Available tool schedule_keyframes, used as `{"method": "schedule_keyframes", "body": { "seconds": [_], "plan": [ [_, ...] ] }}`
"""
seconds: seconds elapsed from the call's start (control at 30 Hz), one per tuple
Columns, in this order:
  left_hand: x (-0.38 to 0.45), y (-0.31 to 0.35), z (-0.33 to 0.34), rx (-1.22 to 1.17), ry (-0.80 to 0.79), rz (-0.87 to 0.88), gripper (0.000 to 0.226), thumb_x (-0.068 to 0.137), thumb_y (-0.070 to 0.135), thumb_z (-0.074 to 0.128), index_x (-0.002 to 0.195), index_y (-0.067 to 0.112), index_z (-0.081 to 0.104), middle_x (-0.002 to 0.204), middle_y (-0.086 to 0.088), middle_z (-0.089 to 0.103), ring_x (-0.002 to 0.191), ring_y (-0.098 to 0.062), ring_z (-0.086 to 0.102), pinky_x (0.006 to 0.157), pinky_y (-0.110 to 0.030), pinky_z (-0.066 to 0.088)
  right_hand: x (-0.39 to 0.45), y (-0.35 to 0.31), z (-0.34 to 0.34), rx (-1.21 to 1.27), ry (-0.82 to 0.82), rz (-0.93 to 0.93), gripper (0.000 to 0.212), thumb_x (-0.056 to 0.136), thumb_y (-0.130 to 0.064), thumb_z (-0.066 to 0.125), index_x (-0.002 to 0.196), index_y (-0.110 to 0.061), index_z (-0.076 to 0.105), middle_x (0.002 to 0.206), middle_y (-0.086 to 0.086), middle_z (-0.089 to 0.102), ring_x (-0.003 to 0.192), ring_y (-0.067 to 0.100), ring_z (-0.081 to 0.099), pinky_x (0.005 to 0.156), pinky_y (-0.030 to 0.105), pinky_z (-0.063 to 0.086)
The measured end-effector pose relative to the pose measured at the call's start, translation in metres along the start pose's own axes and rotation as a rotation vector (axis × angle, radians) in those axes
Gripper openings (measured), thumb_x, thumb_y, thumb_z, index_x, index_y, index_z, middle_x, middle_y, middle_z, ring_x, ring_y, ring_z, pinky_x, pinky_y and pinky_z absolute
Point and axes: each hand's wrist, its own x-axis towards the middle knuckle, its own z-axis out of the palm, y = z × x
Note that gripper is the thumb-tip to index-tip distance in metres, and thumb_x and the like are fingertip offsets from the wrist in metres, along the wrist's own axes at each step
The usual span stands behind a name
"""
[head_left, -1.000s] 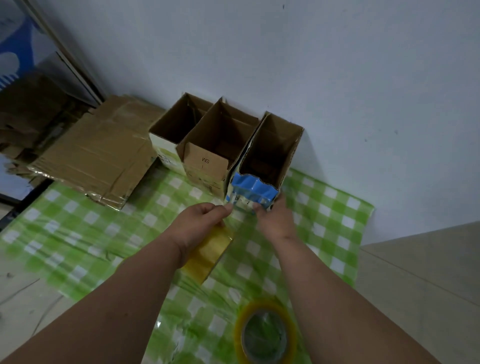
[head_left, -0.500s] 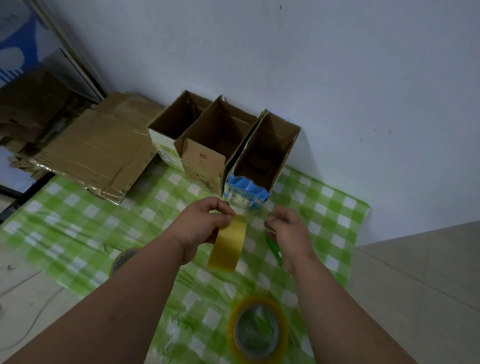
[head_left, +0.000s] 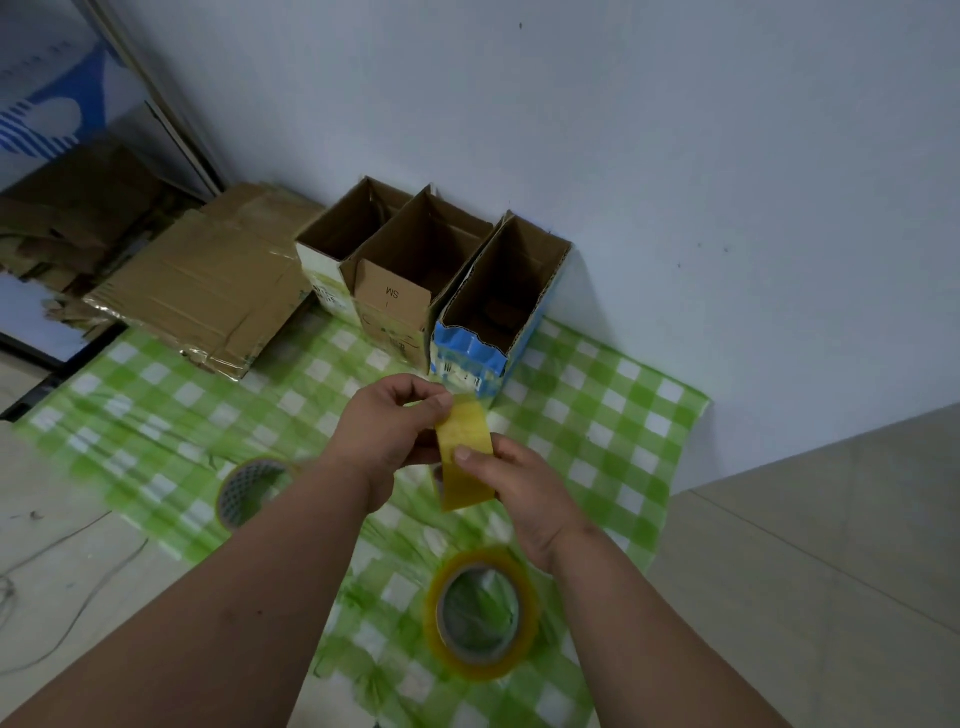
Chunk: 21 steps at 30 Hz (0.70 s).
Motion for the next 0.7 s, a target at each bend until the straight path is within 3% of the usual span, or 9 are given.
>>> {"method": "schedule_keyframes", "body": {
  "seconds": [0.2,0.43,0.57,0.7],
  "plan": [
    [-0.022,0.001,-0.001,-0.011,0.075,0.049,0.009,0.09,0.006,0.067,0.094,-0.001,0.067,0.07,-0.005,0.071,0.053,-0.016,0.067,0.047,-0.024,0.052,-0.015,-0.008,0.001,-0.105,-0.07,-0.027,0.024,0.092,-0.033,0.065,0.109,-0.018,0.071,0.103,0.004,0.075,0.1,0.021,0.069,0.081,0.026,0.049],
    [-0.034,0.006,-0.036,-0.046,0.194,0.093,0.01,0.092,0.009,0.067,0.096,0.002,0.069,0.073,-0.006,0.069,0.053,-0.012,0.066,0.048,-0.023,0.052,-0.01,-0.017,0.028,-0.145,-0.128,-0.054,0.037,0.073,-0.053,0.066,0.094,-0.023,0.073,0.093,-0.008,0.073,0.091,0.009,0.064,0.083,0.028,0.048],
    [-0.017,0.015,-0.069,-0.004,0.171,0.115,0.006,0.091,0.013,0.068,0.094,0.009,0.072,0.081,-0.006,0.073,0.063,-0.017,0.069,0.055,-0.026,0.055,0.007,-0.023,0.058,-0.173,-0.121,-0.091,0.017,0.085,-0.046,0.067,0.091,-0.03,0.071,0.085,-0.016,0.071,0.08,-0.003,0.064,0.074,0.021,0.045],
    [0.008,0.019,-0.102,0.155,0.121,0.148,0.006,0.089,0.017,0.071,0.088,0.022,0.075,0.088,0.003,0.075,0.065,-0.017,0.068,0.051,-0.021,0.05,0.032,-0.023,0.101,-0.093,0.036,-0.085,0.03,0.084,-0.049,0.067,0.11,-0.038,0.055,0.103,-0.006,0.067,0.095,0.011,0.064,0.076,0.027,0.047]
  ]
}}
